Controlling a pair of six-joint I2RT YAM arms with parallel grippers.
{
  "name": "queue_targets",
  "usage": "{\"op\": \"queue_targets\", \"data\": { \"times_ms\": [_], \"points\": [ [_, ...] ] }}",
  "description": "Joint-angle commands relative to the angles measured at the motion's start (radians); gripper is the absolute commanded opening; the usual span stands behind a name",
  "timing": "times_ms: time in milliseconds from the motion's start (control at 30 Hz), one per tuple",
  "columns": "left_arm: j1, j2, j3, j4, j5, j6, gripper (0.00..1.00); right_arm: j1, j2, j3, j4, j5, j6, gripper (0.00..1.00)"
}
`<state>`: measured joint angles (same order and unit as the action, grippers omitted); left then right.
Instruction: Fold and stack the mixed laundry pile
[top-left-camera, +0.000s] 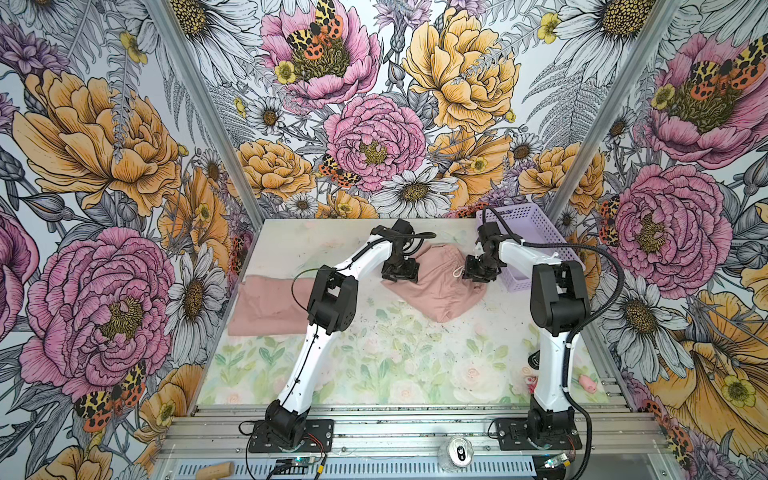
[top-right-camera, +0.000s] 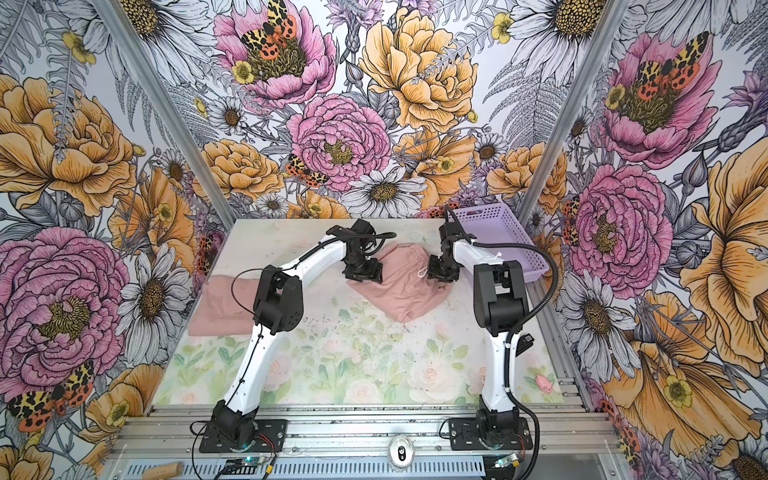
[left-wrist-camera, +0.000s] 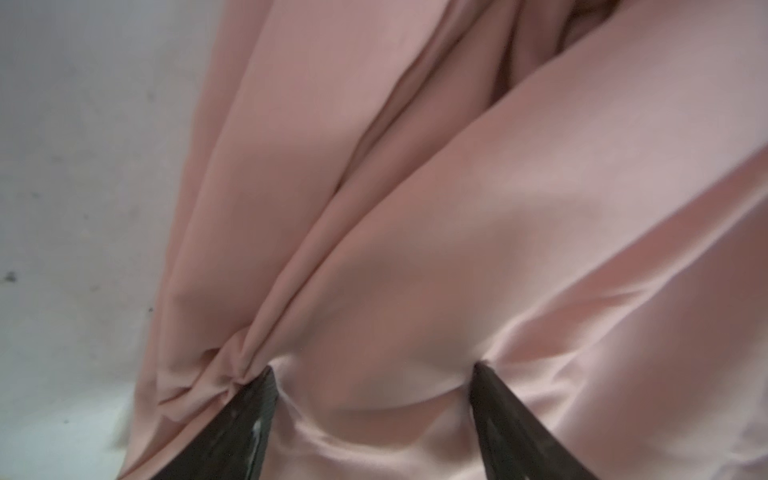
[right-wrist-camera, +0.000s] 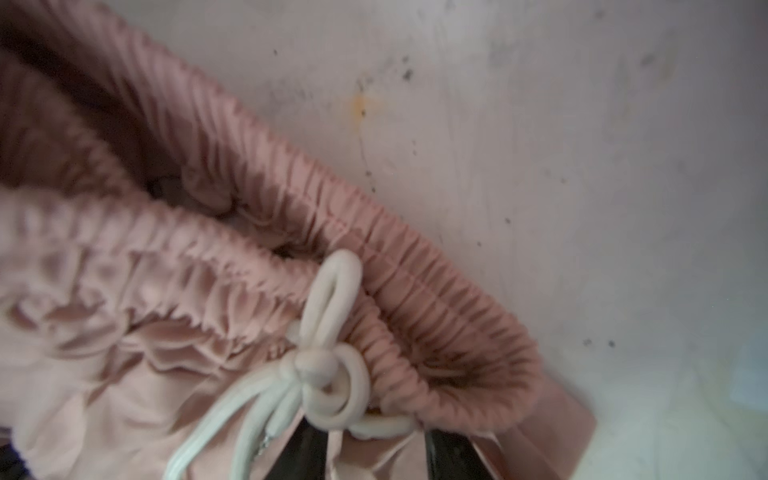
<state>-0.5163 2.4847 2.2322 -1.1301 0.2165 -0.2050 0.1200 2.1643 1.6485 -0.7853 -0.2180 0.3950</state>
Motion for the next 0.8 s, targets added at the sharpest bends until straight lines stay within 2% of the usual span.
{"op": "queue_targets", "data": {
  "times_ms": [0,367,467,600,767],
  "points": [
    [0.016,-0.068,-0.099,-0.019,-0.026,-0.002,0.75,0.024,0.071,0.113,0.017,-0.007,-0.057,0.39],
    [0.004,-0.308,-0.563,0.093,0.023,-0.117,0.74,0.135,0.346,0.597,-0.163,-0.111,-0.185,0.39],
    [-0.004,-0.374,-0.632,0.11,0.016,-0.152,0.75,0.15,0.357,0.651,-0.203,-0.119,-0.196,0.39],
    [-0.001,-0.439,-0.61,0.119,-0.018,-0.178,0.78,0.151,0.271,0.608,-0.213,-0.099,-0.188,0.41],
    [0.018,-0.433,-0.455,0.121,-0.042,-0.165,0.79,0.152,0.099,0.458,-0.212,-0.1,-0.17,0.43]
  ]
}}
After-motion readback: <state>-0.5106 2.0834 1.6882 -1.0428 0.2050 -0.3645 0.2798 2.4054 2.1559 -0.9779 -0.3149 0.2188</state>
